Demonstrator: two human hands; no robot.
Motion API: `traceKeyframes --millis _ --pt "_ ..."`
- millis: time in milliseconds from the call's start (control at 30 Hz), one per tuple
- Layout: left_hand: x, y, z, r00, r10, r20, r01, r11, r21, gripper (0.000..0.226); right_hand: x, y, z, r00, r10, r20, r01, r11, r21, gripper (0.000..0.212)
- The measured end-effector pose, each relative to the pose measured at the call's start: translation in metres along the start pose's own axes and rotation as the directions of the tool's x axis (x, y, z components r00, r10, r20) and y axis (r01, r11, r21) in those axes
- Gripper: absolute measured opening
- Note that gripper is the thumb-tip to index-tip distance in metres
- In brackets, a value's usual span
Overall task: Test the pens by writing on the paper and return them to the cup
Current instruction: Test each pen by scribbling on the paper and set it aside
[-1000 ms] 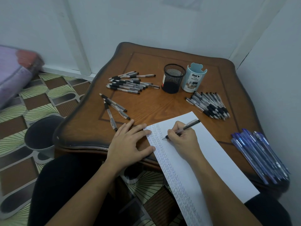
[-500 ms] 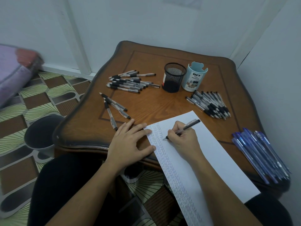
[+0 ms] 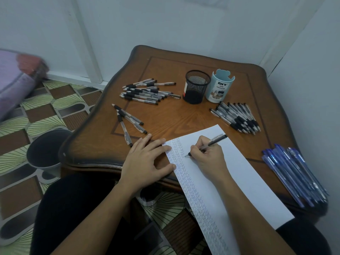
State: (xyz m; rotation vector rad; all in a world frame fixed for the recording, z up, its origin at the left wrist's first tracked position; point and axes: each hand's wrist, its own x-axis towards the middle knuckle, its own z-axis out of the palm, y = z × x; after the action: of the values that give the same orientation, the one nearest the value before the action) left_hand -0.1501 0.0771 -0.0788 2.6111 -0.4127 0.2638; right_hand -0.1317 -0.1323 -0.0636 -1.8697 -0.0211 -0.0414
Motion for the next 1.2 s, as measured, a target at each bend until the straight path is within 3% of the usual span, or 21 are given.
traceKeyframes --millis 433,567,800,833,933,1000,1200 --pt "0.0 0.001 0.0 1.0 -0.007 -0.003 0.007 1.0 -0.003 0.062 0.0 -0.003 0.0 0.999 0.023 -0.034 -0.023 1.0 -0.009 0.033" --pt "-0.001 0.0 -0.001 1.0 -0.007 -0.003 0.007 1.0 -0.005 0.062 0.006 -0.009 -0.005 0.986 0.121 -0.111 -0.087 0.959 0.27 0.027" --pt "-0.001 0.002 -0.003 1.0 -0.022 0.004 0.022 0.999 -0.023 0.065 0.016 -0.008 -0.02 0.984 0.173 0.033 -0.163 0.826 0.539 0.008" --pt "-0.001 0.002 -0.003 1.0 -0.024 0.008 0.024 0.999 -0.023 0.065 0.017 -0.008 -0.02 0.983 0.18 0.046 -0.175 0.82 0.544 0.011" --pt "-0.001 0.002 -0.003 1.0 -0.024 0.014 0.024 0.999 -0.023 0.067 0.017 -0.011 -0.021 0.978 0.192 0.08 -0.205 0.814 0.543 0.061" --pt "-0.001 0.002 -0.003 1.0 -0.023 0.009 0.023 0.999 -0.027 0.066 0.017 -0.014 -0.024 0.982 0.169 0.089 -0.19 0.822 0.537 0.077" --pt "-0.001 0.001 -0.002 1.0 -0.02 -0.003 0.019 0.999 -0.039 0.064 0.017 -0.023 -0.034 0.975 0.173 0.14 -0.221 0.818 0.531 0.055"
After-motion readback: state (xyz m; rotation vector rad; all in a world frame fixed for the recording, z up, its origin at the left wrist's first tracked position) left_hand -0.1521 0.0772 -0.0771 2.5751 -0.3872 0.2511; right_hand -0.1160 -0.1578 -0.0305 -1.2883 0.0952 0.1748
